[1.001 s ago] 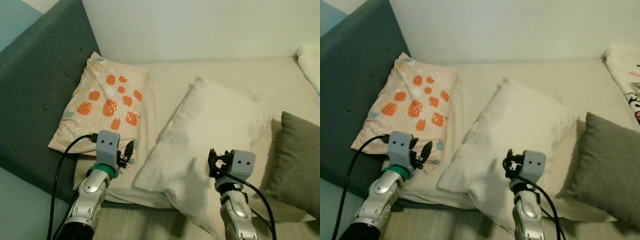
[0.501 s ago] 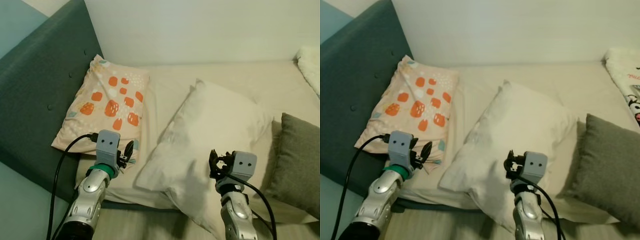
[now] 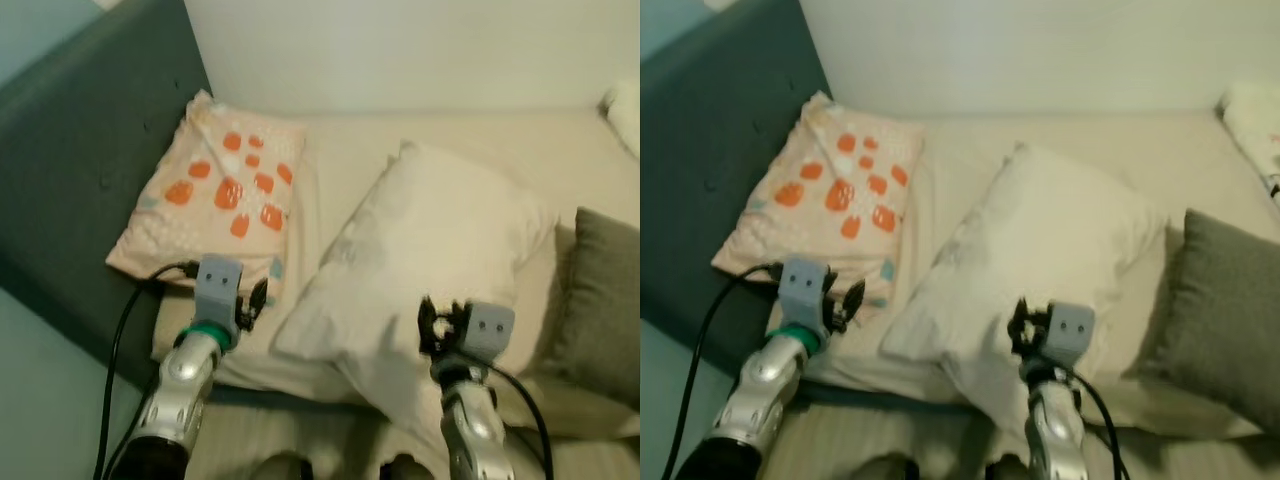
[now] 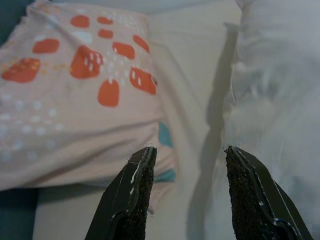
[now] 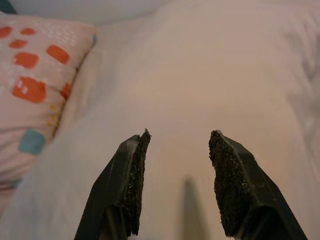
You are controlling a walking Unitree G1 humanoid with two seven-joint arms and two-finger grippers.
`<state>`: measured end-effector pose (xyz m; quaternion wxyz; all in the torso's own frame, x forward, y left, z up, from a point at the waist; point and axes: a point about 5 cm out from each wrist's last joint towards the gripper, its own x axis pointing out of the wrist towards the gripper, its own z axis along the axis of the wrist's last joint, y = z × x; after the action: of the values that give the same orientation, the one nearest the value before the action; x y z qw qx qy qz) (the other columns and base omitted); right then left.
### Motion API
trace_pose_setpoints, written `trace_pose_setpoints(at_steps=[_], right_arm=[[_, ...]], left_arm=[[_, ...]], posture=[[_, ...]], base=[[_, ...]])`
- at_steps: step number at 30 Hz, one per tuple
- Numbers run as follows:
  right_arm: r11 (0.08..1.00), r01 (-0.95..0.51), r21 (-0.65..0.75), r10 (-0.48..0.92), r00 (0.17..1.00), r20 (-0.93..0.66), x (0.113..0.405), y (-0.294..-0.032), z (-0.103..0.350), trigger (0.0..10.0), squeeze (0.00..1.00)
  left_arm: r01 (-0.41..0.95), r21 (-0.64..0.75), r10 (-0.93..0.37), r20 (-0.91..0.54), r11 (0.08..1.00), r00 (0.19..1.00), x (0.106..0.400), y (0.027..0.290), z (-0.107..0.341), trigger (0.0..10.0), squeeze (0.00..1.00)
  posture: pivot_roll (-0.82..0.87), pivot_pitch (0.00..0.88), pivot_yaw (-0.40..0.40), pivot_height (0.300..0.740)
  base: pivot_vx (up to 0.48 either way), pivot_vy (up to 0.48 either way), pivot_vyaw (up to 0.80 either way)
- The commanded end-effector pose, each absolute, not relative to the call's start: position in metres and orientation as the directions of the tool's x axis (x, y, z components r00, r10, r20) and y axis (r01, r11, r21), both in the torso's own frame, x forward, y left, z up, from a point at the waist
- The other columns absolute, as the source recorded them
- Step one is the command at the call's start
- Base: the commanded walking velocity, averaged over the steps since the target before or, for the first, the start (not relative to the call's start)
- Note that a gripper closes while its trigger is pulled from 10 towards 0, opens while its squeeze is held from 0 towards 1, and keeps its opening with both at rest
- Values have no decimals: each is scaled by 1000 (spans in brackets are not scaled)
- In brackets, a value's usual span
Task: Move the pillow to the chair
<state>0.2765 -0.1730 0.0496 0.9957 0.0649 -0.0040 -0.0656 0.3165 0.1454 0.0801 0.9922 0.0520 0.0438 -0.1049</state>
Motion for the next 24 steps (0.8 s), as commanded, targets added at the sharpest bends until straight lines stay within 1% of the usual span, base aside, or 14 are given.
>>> trace_pose_setpoints(at_steps=[1, 10, 15, 24], right_arm=[[981, 144, 133, -141, 990, -29, 274, -173, 45, 10000, 0], [980, 153, 125, -150, 988, -28, 272, -175, 45, 10000, 0], [980, 148, 130, -148, 989, -11, 275, -176, 50, 10000, 0], [980, 148, 129, -150, 989, 2, 278, -178, 56, 10000, 0]], left_arm=[[212, 105, -199, -121, 972, 972, 315, 148, 75, 10000, 0], [209, 117, -195, -118, 971, 974, 319, 147, 76, 10000, 0], [165, 151, -152, -94, 975, 984, 332, 155, 83, 10000, 0], [115, 141, -104, -83, 983, 991, 338, 164, 87, 10000, 0]], posture=[[18, 30, 177, 636], [14, 36, 172, 636], [12, 42, 164, 636], [-10, 50, 153, 636]], base=[[0, 0, 0], [0, 0, 0], [0, 0, 0], [0, 0, 0]])
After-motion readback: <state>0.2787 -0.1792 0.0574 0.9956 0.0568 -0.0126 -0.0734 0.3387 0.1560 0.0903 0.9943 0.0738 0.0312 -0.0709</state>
